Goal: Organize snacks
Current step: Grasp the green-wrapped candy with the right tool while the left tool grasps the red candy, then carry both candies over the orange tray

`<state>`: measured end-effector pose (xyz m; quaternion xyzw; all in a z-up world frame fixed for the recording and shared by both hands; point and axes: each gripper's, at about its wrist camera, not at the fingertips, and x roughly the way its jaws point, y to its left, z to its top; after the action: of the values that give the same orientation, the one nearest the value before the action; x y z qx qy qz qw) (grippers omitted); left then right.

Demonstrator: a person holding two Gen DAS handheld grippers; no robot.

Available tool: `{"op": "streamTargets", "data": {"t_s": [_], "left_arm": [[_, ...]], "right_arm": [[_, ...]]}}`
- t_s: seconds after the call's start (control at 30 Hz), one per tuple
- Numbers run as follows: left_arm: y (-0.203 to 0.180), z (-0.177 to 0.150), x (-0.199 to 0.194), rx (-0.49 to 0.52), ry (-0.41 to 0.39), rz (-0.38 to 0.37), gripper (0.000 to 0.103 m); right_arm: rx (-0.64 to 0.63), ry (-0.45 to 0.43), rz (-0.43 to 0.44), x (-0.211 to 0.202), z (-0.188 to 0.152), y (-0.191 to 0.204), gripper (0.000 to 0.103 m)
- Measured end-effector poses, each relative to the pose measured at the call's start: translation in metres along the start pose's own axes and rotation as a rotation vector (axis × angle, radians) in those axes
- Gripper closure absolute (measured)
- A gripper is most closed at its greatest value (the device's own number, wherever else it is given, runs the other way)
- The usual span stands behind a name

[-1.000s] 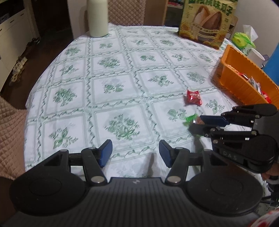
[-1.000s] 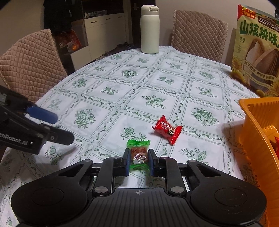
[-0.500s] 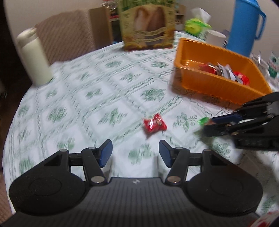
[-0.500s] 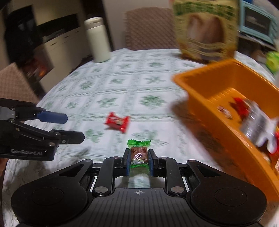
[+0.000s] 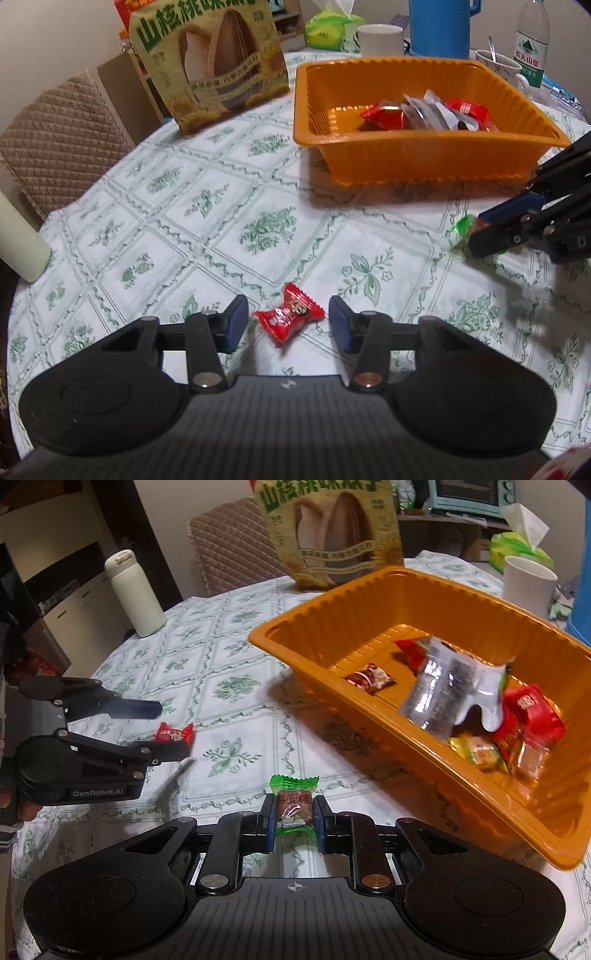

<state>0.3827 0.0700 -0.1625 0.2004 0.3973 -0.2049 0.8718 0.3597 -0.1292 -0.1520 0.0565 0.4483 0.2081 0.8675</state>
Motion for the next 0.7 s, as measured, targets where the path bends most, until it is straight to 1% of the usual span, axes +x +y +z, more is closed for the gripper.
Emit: {"op": "streamTargets", "data": {"t_s": [0.03, 0.07, 0.13, 0.17, 0.37, 0.4, 0.5, 0.6, 0.7], "left_arm": [[0.0004, -0.0008, 0.0007, -0.005, 0.008, -0.006, 0.066], [0.0006, -0.0016, 0.0009, -0.010, 0.016, -0.010, 0.067], [0.0015, -0.0029, 0.0017, -0.026, 0.032, -0.024, 0.075], [0.0017, -0.0032, 0.0016, -0.035, 0.034, -0.030, 0.076], [0.0029, 0.0005, 0.0011, -0.078, 0.047, -0.028, 0.075], [0.0026, 0.0016, 0.0012, -0.078, 0.044, -0.030, 0.071], [-0.0006, 0.0042, 0.0042, -0.052, 0.048, -0.025, 0.070], [-0.0002, 0.0061, 0.0058, -0.051, 0.050, -0.037, 0.072], [0.0011, 0.0061, 0.0061, -0.072, 0.056, -0.058, 0.081]], "right_arm": [[0.003, 0.001, -0.001, -0.0012, -0.0004, -0.0010, 0.082], [0.006, 0.002, -0.001, -0.0011, -0.0009, -0.0014, 0.082], [0.010, 0.005, 0.000, -0.0011, -0.0020, -0.0029, 0.082], [0.011, 0.007, -0.001, -0.0001, -0.0019, -0.0033, 0.082], [0.017, 0.015, -0.003, 0.0010, -0.0030, -0.0044, 0.082], [0.019, 0.015, -0.004, 0.0010, -0.0027, -0.0050, 0.082], [0.020, 0.014, -0.008, 0.0002, -0.0022, -0.0065, 0.082], [0.029, 0.013, -0.015, -0.0023, -0.0031, -0.0090, 0.082], [0.033, 0.013, -0.020, -0.0053, -0.0043, -0.0109, 0.082]]}}
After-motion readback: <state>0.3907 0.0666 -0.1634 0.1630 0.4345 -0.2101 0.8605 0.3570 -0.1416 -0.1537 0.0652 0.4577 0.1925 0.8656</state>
